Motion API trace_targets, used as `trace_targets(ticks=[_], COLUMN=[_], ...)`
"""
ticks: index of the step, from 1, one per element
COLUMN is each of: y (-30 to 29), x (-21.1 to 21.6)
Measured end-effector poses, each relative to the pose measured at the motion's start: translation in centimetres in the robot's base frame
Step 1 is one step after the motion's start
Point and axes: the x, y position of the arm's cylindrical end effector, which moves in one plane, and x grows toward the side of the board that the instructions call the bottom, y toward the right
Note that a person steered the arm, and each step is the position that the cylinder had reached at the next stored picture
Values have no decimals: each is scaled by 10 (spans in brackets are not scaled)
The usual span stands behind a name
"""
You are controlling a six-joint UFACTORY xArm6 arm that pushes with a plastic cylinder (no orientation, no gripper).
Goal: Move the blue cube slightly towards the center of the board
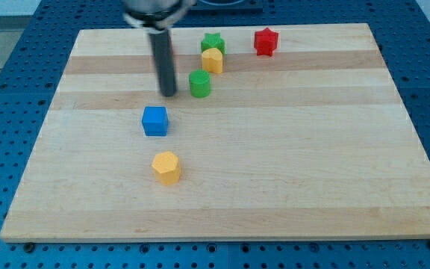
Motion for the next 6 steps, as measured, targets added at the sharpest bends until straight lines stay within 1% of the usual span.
trace_targets(ticks=[1,2,3,4,5,6], y=[-55,-44,17,64,49,-16], x=[37,69,63,63,52,0])
